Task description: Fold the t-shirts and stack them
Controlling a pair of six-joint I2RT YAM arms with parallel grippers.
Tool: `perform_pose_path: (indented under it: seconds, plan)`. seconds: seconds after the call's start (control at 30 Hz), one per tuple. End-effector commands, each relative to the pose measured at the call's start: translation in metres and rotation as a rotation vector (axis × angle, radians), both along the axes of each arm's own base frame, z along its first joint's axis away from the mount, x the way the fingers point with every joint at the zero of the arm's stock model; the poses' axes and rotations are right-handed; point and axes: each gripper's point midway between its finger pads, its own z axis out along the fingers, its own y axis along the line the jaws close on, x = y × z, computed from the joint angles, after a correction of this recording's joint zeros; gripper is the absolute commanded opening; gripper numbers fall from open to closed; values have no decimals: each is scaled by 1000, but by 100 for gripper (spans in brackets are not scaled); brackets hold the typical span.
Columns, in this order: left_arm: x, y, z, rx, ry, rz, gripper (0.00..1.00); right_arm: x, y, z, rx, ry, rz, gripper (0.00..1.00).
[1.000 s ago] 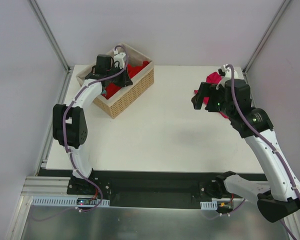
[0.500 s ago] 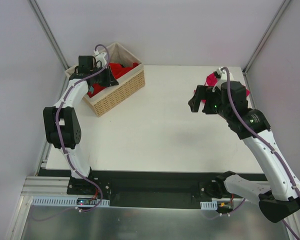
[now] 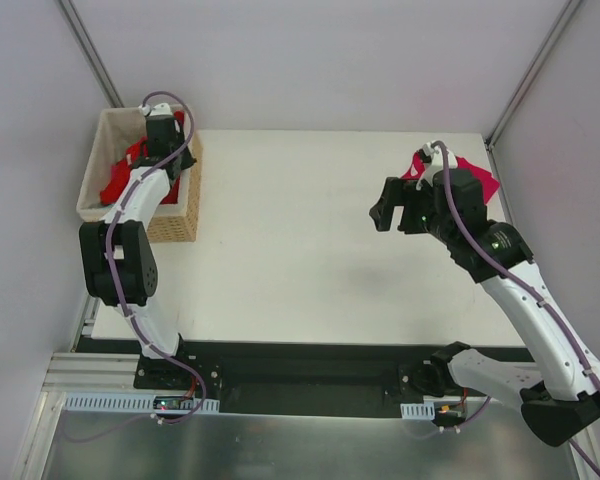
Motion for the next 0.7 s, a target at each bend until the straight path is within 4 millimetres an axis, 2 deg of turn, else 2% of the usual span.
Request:
perform_pose_path:
  seconds: [0.0,0.23,0.37,0.43,0.47,0.5,0.57,0.67]
  plan:
    - [-77,87,-48,212,281,377,0,-5,2,14,32,-53,12,96]
    - [-55,72,-44,199,267,229,0,-8,2,17,33,-62,13,96]
    - [-28,56,-39,183,228,95,0,-10,-1,15,17,-62,9,96]
    - [-18,52,-45,181,231,46,0,-10,-2,14,13,-61,6,96]
    - [-8,47,-40,171,207,10,0,-10,-3,14,10,-63,4,96]
    - [-3,46,-46,174,215,-1,0,-10,-3,13,9,-60,6,96]
    - [8,44,-41,181,198,-35,0,-10,-5,12,-3,-59,1,96]
    - [10,43,-44,177,197,-37,0,-8,-8,9,-24,-59,-9,96]
